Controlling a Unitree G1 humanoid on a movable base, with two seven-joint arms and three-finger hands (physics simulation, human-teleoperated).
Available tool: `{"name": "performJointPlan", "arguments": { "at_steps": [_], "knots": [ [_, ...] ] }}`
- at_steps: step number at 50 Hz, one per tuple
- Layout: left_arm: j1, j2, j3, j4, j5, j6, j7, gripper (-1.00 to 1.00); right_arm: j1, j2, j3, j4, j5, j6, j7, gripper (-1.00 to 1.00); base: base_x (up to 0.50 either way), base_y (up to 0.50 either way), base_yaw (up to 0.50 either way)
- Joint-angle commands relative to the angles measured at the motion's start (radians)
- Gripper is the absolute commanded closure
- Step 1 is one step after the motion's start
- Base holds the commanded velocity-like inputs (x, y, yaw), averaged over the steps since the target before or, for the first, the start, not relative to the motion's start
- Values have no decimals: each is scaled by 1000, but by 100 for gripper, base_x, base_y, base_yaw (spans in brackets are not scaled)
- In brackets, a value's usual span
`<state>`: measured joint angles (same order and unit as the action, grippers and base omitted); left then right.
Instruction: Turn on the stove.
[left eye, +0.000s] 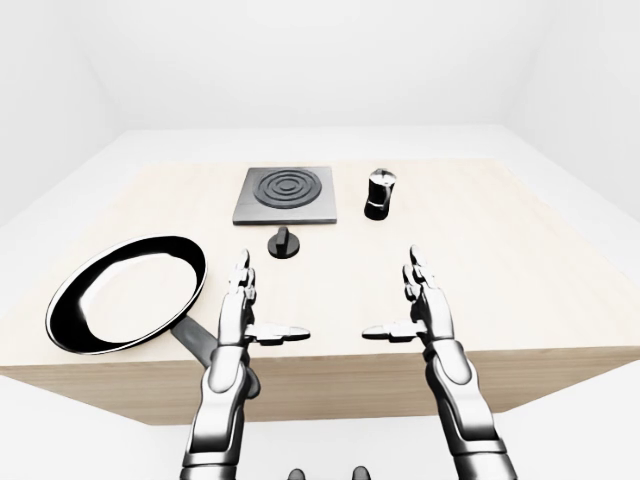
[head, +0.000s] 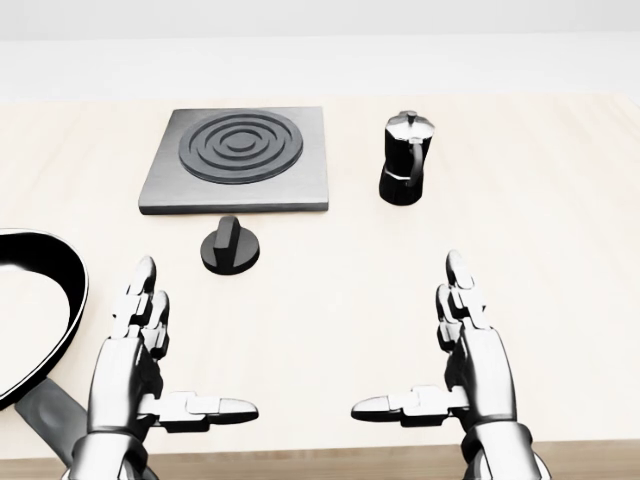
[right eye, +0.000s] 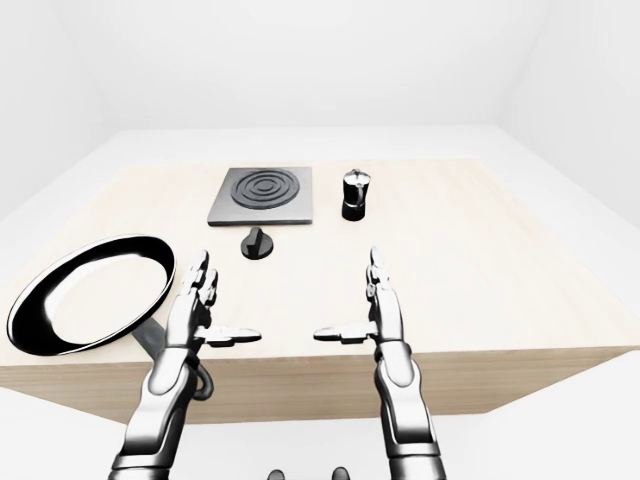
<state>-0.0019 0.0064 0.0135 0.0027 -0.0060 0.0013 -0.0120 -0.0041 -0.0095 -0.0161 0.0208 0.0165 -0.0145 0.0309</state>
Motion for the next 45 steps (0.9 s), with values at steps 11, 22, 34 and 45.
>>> {"name": "performJointPlan", "arguments": {
  "at_steps": [11,22,34,45],
  "knots": [
    [15,7,1,-17,10,5,-38,-100,9,-13,-23,43,14,-65,59,-100,0,0,0],
    [11,8,-2,-6,19,2,-47,-100,11,-12,-22,44,7,-72,53,-100,0,0,0],
    [8,6,-2,1,21,-4,-47,-100,9,-14,-25,53,8,-73,53,-100,17,0,0],
    [6,7,-2,11,16,-1,-53,-100,11,-13,-25,53,6,-73,48,-100,41,0,0]
  ]
}}
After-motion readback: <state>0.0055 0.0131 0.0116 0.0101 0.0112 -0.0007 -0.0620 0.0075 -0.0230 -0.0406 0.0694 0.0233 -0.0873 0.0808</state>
